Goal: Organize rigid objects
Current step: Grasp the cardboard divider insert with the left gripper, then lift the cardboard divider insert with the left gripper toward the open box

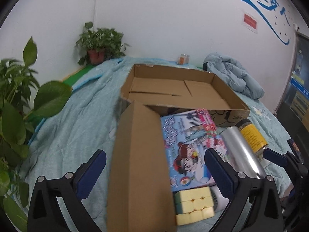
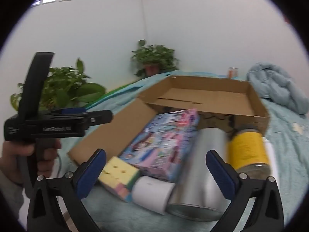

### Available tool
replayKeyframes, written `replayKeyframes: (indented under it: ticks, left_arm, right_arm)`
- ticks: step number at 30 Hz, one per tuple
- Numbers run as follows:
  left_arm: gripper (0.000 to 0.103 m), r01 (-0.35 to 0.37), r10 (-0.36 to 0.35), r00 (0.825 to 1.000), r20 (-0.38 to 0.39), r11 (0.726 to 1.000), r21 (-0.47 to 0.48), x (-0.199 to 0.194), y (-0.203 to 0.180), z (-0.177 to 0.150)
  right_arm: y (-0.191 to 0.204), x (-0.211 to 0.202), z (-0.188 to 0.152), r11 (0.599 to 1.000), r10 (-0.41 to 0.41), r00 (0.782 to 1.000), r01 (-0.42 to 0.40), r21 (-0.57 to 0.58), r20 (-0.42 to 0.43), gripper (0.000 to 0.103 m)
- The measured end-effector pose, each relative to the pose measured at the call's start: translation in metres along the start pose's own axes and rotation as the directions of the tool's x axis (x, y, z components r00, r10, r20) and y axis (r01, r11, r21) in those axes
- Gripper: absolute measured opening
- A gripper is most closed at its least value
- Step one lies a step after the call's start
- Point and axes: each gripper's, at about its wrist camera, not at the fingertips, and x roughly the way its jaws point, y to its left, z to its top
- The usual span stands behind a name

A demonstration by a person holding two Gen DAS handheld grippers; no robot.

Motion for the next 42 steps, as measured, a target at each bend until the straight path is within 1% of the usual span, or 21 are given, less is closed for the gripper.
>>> replayKeyframes:
  ticks: [3,8,12,13,14,16,18,19,20,24,26,28,29,30,31,33,36,38,40,41,42]
  left_arm:
    - [0.103,0.024,-0.027,0.998,-0.065,0.998,-0.053,0.008,0.025,-0.006]
    - [0.102,0.107,-0.135,0.978,-0.158,0.979,-0.174,0.025,0.061,-0.022]
    - [0.097,0.222,-0.294,0.926,-0.236,0.931,-0.29,0.044,0.078,-0.037]
    - [0.091,0.251,-0.331,0.91,-0.251,0.919,-0.305,0.048,0.079,-0.041]
    - [0.088,0.257,-0.339,0.904,-0.26,0.918,-0.301,0.05,0.079,-0.043]
    - [0.084,0.258,-0.331,0.908,-0.256,0.925,-0.28,0.048,0.078,-0.045]
    - [0.079,0.275,-0.351,0.905,-0.242,0.914,-0.299,0.046,0.079,-0.044]
    - [0.074,0.289,-0.368,0.9,-0.233,0.905,-0.313,0.044,0.08,-0.043]
    - [0.072,0.309,-0.388,0.894,-0.223,0.896,-0.319,0.04,0.079,-0.04]
    - [0.072,0.372,-0.426,0.887,-0.175,0.886,-0.276,0.021,0.064,-0.022]
    - [0.067,0.449,-0.499,0.852,-0.157,0.852,-0.27,0.017,0.05,-0.014]
    - [0.066,0.47,-0.503,0.85,-0.157,0.858,-0.205,0.012,0.028,-0.004]
    - [0.066,0.489,-0.516,0.842,-0.159,0.854,-0.177,0.01,0.019,-0.001]
    - [0.065,0.522,-0.544,0.823,-0.164,0.838,-0.16,0.01,0.007,0.003]
    - [0.06,0.539,-0.558,0.811,-0.177,0.83,-0.145,0.013,-0.004,0.006]
    - [0.06,0.557,-0.571,0.795,-0.206,0.821,-0.128,0.019,-0.023,0.009]
    - [0.06,0.567,-0.566,0.788,-0.243,0.821,-0.073,0.026,-0.054,0.008]
    - [0.059,0.558,-0.547,0.799,-0.249,0.83,-0.031,0.026,-0.068,0.008]
    - [0.059,0.554,-0.544,0.799,-0.256,0.832,-0.04,0.027,-0.073,0.009]
    - [0.059,0.553,-0.546,0.798,-0.254,0.831,-0.05,0.03,-0.071,0.009]
    - [0.059,0.549,-0.546,0.802,-0.242,0.834,-0.058,0.028,-0.067,0.009]
  right_arm:
    - [0.02,0.013,0.006,0.995,0.094,0.995,-0.095,-0.01,-0.046,0.103]
    - [0.059,0.044,0.008,0.975,0.219,0.961,-0.221,0.008,-0.166,0.103]
    - [0.101,0.055,-0.002,0.97,0.229,0.945,-0.241,-0.024,-0.233,0.103]
    - [0.107,0.06,-0.005,0.97,0.224,0.94,-0.24,-0.033,-0.259,0.103]
    - [0.111,0.063,-0.007,0.97,0.222,0.935,-0.24,-0.032,-0.277,0.103]
    - [0.117,0.065,-0.011,0.972,0.217,0.928,-0.234,-0.022,-0.303,0.102]
    - [0.108,0.074,-0.009,0.972,0.214,0.921,-0.233,-0.02,-0.325,0.102]
    - [0.112,0.074,-0.008,0.97,0.218,0.932,-0.239,-0.038,-0.289,0.101]
    - [0.111,0.073,-0.008,0.967,0.23,0.929,-0.251,-0.036,-0.29,0.1]
    - [0.113,0.075,0.002,0.963,0.237,0.938,-0.261,-0.064,-0.253,0.099]
    - [0.111,0.068,0.005,0.96,0.247,0.941,-0.27,-0.074,-0.233,0.098]
    - [0.108,0.059,0.008,0.965,0.224,0.955,-0.245,-0.089,-0.193,0.097]
    - [0.103,0.056,0.008,0.969,0.217,0.958,-0.236,-0.081,-0.188,0.097]
    - [0.096,0.055,0.008,0.973,0.213,0.959,-0.225,-0.05,-0.187,0.097]
    - [0.09,0.054,0.007,0.976,0.208,0.96,-0.216,-0.025,-0.188,0.097]
    - [0.076,0.049,0.005,0.984,0.18,0.968,-0.179,0.021,-0.173,0.094]
    - [0.072,0.033,0.004,0.994,0.11,0.987,-0.11,0.011,-0.116,0.087]
    - [0.06,0.025,0.004,0.996,0.088,0.992,-0.085,0.033,-0.09,0.084]
    - [0.051,0.028,0.005,0.994,0.096,0.991,-0.091,0.063,-0.095,0.084]
    - [0.05,0.03,0.004,0.994,0.088,0.991,-0.082,0.066,-0.097,0.082]
    - [0.048,0.029,0.003,0.997,0.069,0.993,-0.064,0.053,-0.098,0.071]
